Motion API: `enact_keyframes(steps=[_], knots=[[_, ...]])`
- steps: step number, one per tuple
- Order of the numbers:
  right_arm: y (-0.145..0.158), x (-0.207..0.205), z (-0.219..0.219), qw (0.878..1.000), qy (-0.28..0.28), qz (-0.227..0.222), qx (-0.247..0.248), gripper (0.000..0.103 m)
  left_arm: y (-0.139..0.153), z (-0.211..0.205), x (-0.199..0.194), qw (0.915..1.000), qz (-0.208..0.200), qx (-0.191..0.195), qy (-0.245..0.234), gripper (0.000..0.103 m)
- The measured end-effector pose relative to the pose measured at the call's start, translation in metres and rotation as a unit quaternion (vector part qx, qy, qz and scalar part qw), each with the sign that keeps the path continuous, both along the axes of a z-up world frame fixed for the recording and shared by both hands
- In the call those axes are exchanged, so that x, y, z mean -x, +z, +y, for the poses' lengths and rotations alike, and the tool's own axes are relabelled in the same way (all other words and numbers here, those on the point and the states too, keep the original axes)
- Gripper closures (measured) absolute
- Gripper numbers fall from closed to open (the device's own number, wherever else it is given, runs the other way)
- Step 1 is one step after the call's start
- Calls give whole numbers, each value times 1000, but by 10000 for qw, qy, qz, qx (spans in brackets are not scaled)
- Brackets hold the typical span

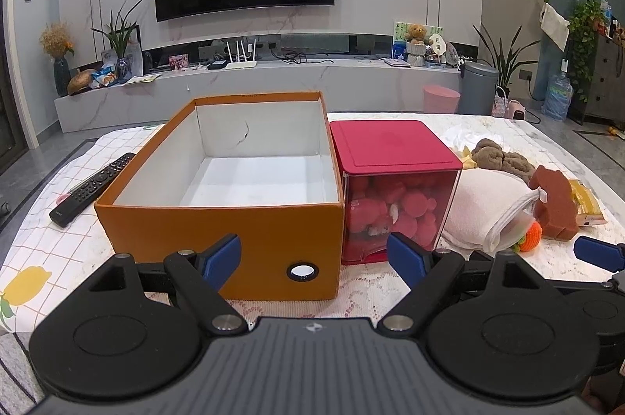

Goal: Organize soft objects

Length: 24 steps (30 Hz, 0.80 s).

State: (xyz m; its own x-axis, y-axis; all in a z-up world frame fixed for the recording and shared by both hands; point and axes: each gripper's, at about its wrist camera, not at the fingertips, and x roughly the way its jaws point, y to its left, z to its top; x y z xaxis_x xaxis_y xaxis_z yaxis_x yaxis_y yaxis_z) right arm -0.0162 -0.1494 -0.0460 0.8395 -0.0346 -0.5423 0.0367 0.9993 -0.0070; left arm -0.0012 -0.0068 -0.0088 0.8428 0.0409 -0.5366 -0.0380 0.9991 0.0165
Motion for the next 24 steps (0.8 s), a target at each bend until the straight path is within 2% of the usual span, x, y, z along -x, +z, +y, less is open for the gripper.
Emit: enact_keyframes(steps=[4, 9, 12, 17, 21, 24], knots=[[3, 2, -1, 10000, -9, -92, 30, 3, 6, -2, 1, 9999, -93, 24, -60, 4], [15, 3, -8, 9990, -127, -276, 329, 3, 18, -13, -9, 9991, 139, 209, -328, 4], [21, 2, -22, 9983, -353, -300, 359, 3, 23, -24, -14, 9980, 105, 311, -533, 4], [27, -6, -67, 9949, -998, 45, -171, 3, 27, -45, -25, 9951, -5, 324, -930, 4], [33, -15, -99, 9876, -1489, 212, -453, 3, 19, -63, -40, 9908, 131, 235, -1327, 4], [38, -32, -127, 9792, -1588, 470, -1175, 3, 9, -79, -50, 9853, 354, 231, -1658, 4]])
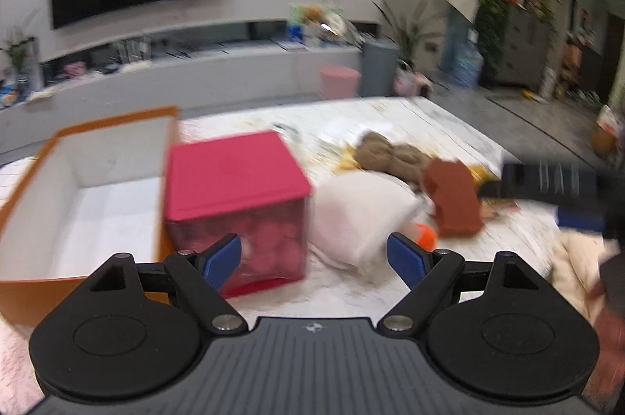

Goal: Organize soft objects
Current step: 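Grasp the brown bear-shaped sponge with the right tool while the left tool grasps the white mesh bag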

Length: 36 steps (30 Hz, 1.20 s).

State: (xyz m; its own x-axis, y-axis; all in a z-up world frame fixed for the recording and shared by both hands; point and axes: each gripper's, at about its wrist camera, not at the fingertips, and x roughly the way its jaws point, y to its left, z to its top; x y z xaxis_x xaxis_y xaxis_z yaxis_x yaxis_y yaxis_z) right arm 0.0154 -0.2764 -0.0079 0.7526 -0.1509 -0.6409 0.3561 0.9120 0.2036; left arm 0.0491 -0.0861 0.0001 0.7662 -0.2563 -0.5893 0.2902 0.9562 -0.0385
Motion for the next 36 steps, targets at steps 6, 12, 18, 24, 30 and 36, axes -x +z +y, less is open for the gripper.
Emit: enact_keyframes(steps=[6, 12, 18, 24, 30, 36], knots=[[11, -61, -37, 9973, -70, 664, -311, 3, -16, -31, -5, 9952, -264, -62, -935, 4], [-5, -131, -63, 9914, -148, 1245, -378, 3, -43, -63, -7, 9864, -656, -679, -1345, 4], [-51, -148, -72, 9895, 97, 1423, -228, 3, -70, -69, -13, 9827, -1018, -646, -1403, 4], [-78, -161, -75, 9867, 256, 1570, -321, 3, -83, -66, -20, 9833, -1181, -542, -1276, 4], [-100, -167, -80, 9788, 121, 1971, -540, 3, -93, -54, -30, 9901, -1054, -280, -885, 15], [-100, -163, -89, 9765, -33, 1928, -965, 26, -94, -36, -45, 9936, -682, 311, -847, 65]])
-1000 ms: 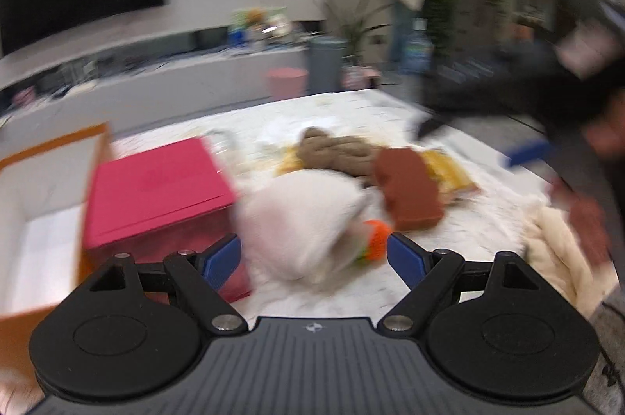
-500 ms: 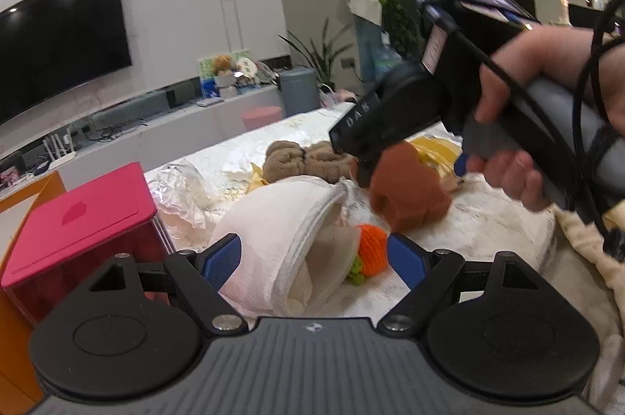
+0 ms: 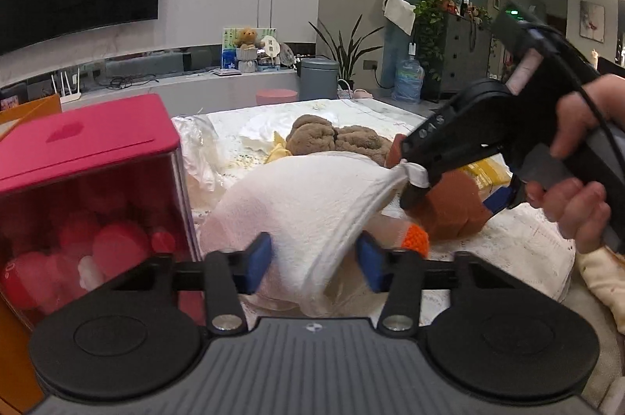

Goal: Organize soft objects
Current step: 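Grasp the brown bear-shaped sponge with the right tool while the left tool grasps the white mesh bag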

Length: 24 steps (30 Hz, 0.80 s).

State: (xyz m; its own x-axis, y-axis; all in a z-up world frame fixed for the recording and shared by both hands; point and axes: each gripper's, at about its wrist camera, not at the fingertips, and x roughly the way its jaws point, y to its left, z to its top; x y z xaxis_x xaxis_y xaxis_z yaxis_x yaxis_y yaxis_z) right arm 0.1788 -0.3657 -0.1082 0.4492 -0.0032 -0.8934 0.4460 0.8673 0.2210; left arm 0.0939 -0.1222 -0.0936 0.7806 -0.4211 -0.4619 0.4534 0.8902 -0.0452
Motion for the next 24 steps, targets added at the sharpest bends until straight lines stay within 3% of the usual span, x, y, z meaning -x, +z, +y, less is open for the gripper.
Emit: enact_keyframes(steps=[1, 6, 12, 16, 20, 24], knots=[[0, 1, 2, 10000, 62, -29, -48, 31, 0, 2, 1, 10000, -41, -13, -9, 71], [7, 7, 13, 9996, 247, -81, 130, 35, 4, 2, 7, 9998, -87, -71, -136, 90], [23, 27, 22, 9980, 529, -214, 272, 35, 23, -1, 24, 9990, -372, 18, -245, 92], [18, 41, 25, 9973, 685, 85, 255, 35, 28, 3, 33, 9994, -275, -27, -205, 92], [9, 36, 31, 9949, 794, 280, 555, 33, 21, 8, 35, 9998, 77, -38, -199, 92], [-1, 18, 33, 9925, 854, 477, 734, 22, 17, 9, 39, 9996, -78, -158, -216, 93]])
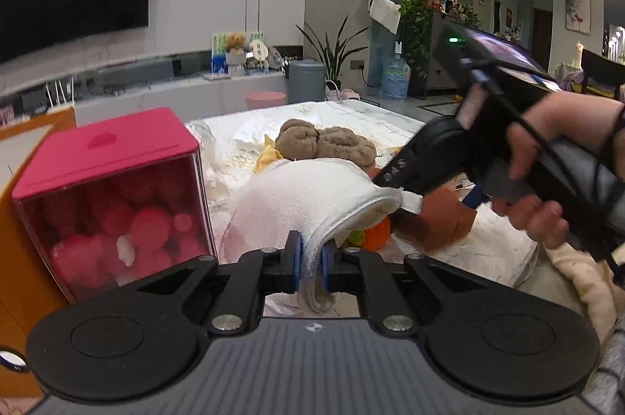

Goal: Organize soft objects
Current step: 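Grasp the brown bear-shaped sponge with the right tool while the left tool grasps the white mesh bag, then carry the sponge with the right tool while the left tool carries the mesh bag to the orange box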

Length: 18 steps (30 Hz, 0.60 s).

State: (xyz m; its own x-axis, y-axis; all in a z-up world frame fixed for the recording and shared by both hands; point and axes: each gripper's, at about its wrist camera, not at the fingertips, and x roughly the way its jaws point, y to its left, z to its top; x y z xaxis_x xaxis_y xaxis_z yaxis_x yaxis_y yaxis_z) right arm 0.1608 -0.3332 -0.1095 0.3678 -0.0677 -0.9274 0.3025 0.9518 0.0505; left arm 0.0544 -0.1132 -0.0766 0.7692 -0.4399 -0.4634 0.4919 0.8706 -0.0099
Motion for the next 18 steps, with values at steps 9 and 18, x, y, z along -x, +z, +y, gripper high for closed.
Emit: enact_keyframes(steps=[9, 18], knots=[[1, -10, -1, 9995, 142, -191, 217, 31, -9, -13, -11, 9999, 33, -97, 24, 92], [19, -7, -3, 9982, 150, -587, 28, 31, -24, -37, -13, 9972, -308, -673, 141, 64]])
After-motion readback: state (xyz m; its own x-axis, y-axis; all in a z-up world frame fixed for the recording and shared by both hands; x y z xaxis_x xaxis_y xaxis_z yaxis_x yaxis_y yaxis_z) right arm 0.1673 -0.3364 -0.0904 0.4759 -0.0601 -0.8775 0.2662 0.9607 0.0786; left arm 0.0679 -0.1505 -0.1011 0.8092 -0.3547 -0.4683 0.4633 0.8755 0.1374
